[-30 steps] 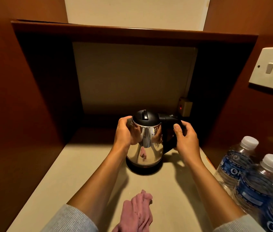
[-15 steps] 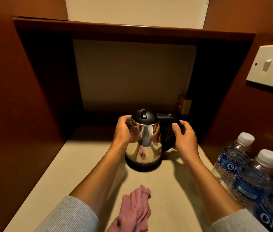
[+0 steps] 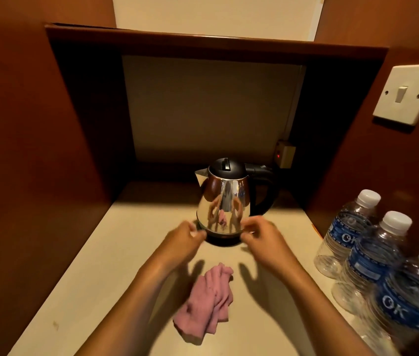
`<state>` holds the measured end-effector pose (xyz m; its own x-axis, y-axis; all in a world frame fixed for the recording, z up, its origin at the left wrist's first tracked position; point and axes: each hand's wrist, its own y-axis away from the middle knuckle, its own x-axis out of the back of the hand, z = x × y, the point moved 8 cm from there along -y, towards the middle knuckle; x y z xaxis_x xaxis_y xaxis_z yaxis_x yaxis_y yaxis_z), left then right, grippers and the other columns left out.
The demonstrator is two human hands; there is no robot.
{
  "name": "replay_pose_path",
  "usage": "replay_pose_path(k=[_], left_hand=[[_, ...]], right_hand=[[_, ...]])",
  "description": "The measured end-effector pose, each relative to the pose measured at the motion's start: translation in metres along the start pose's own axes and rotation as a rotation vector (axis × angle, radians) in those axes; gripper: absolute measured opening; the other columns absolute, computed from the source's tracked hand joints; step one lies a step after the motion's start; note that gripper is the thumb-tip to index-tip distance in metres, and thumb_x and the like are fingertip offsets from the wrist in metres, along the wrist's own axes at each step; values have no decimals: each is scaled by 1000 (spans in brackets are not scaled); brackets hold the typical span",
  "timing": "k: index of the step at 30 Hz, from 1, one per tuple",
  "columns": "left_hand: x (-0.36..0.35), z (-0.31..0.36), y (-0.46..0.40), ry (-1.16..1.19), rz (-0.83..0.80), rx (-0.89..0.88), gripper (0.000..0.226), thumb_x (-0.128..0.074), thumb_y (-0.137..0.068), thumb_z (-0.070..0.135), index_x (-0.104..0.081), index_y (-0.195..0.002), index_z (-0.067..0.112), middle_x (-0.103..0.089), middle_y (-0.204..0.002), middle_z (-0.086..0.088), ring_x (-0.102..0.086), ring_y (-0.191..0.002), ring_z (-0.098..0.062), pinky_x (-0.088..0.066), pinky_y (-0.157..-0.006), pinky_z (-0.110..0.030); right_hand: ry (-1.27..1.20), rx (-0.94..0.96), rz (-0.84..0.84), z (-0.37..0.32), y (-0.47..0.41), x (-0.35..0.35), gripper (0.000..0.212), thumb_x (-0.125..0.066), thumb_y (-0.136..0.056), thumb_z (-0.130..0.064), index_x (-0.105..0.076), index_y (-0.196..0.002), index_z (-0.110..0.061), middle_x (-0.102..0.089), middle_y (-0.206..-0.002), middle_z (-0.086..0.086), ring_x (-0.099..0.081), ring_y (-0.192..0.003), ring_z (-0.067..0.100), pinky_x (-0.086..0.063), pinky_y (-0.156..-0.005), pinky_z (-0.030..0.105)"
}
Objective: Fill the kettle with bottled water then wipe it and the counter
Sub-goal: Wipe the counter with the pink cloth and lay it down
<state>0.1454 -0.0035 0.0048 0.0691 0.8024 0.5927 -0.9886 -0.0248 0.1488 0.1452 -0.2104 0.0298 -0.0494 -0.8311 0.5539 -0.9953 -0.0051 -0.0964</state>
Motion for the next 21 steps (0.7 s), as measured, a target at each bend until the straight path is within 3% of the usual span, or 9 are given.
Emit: replay_pose_path(k=[3, 6, 9, 12, 14, 18, 21], left_hand=[[-24, -17, 25, -267, -229, -38, 21, -66, -90, 45, -64, -100, 26, -68, -98, 6, -64, -88, -10, -52, -78, -30], [-30, -14, 39, -345, -260, -99, 12, -71, -86, 34, -66, -92, 24, -68, -87, 9, -61, -78, -6, -45, -65, -23], [-29, -12, 44, -412, -262, -159, 14, -68, -89, 28, -67, -96, 17, -69, -93, 0, -62, -82, -14, -46, -69, -27], [-14, -13, 46, -377, -278, -202, 9, -67, -91, 28, -66, -93, 19, -69, -89, 3, -63, -80, -14, -47, -68, -25], [5, -9, 45, -337, -261, -236, 8, -71, -89, 26, -65, -87, 22, -69, -83, 4, -65, -76, -13, -46, -64, -21], [76, 19, 41, -269, 6, -355, 25, -83, -77, 21, -61, -72, 30, -66, -71, 8, -61, -66, -11, -46, -61, -26], [128, 28, 49, -276, 238, -434, 18, -79, -82, 20, -63, -80, 29, -69, -74, 9, -66, -75, -10, -51, -68, -32]], right_hand=[[103, 79, -470, -10, 29, -50, 41, -62, -90, -9, -63, -128, -24, -62, -127, -8, -56, -115, 2, -48, -87, 15], [235, 135, -594, -19, 42, -70, 49, -59, -83, -7, -63, -131, -21, -65, -124, -6, -62, -108, 6, -54, -88, 22], [413, 164, -584, -23, 42, -75, 38, -60, -86, -15, -66, -124, -17, -68, -116, -1, -63, -98, 9, -55, -82, 24], [531, 174, -604, -30, 42, -74, 8, -65, -91, -27, -70, -94, -21, -66, -86, -4, -56, -72, 4, -41, -59, 20], [540, 186, -591, -45, 39, -69, 13, -69, -89, -32, -66, -81, -23, -61, -74, -7, -53, -65, 5, -38, -56, 23], [475, 385, -358, -107, 24, -61, 15, -70, -89, -30, -68, -77, -22, -60, -72, -2, -50, -64, 7, -36, -55, 26], [356, 493, -90, -141, 19, -61, 9, -64, -94, -28, -73, -97, -27, -62, -88, -9, -51, -86, 8, -42, -70, 28]])
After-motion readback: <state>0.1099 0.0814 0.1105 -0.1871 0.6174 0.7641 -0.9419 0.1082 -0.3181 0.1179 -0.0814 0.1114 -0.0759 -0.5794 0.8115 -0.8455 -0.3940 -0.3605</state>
